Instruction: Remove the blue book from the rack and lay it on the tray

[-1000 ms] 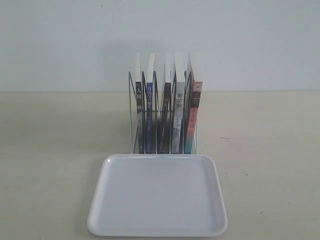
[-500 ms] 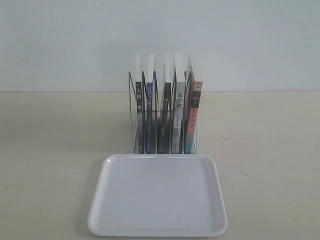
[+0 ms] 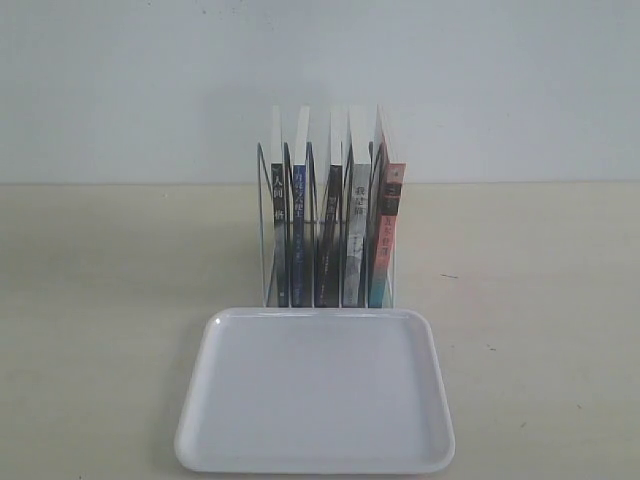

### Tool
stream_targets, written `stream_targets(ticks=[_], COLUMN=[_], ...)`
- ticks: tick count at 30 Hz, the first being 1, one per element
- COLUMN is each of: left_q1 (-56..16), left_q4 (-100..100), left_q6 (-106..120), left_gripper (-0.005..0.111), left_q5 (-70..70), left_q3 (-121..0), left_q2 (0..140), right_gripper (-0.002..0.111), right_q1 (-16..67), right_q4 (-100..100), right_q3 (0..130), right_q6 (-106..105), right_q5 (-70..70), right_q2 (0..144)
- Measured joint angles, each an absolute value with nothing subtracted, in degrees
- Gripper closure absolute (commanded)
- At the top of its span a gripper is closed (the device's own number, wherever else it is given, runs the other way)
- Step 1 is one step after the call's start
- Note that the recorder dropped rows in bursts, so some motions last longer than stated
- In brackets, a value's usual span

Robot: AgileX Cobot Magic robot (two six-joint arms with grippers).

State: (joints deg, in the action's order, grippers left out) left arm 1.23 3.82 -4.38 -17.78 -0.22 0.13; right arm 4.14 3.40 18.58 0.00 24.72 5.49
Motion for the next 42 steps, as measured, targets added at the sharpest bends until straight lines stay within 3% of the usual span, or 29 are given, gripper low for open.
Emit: stream_targets(ticks=[6,9,21,31,34,38,42], left_q1=[1.2,1.2,1.2,1.2,1.2,1.2,1.2], left_q4=[3.8,3.8,3.8,3.8,3.8,3.8,3.8], left_q6=[-4.4,-4.4,-4.4,-4.4,-4.4,-4.4,-4.4], left_gripper=[0.101,0.101,0.101,0.101,0.101,0.101,0.101], left_q5=[-17.8,-17.8,-17.8,-17.8,-17.8,-17.8,-17.8], left_q3=[-0.2,-0.2,-0.2,-0.2,-0.2,-0.2,-0.2], left_q2=[0.1,0.1,0.1,0.1,0.1,0.1,0.1], right_gripper=[0.108,0.108,0.108,0.108,0.108,0.108,0.108], right_q1=[4.1,4.1,4.1,4.1,4.1,4.1,14.3], right_q4=[5.1,5.3,2.8,-16.4,-25.4,-51.5,-63.3], right_q3=[35.2,38.2,39.0,39.3,39.3,41.0,52.6], right_q6=[0.0,0.0,0.0,-2.7,-11.5,-40.6,-55.4], right_q5=[-12.0,-21.8,-20.3,-16.8,-19.1,-29.3,-32.7], right_q2=[20.6,26.7,33.3,37.9,43.0,55.7,65.6])
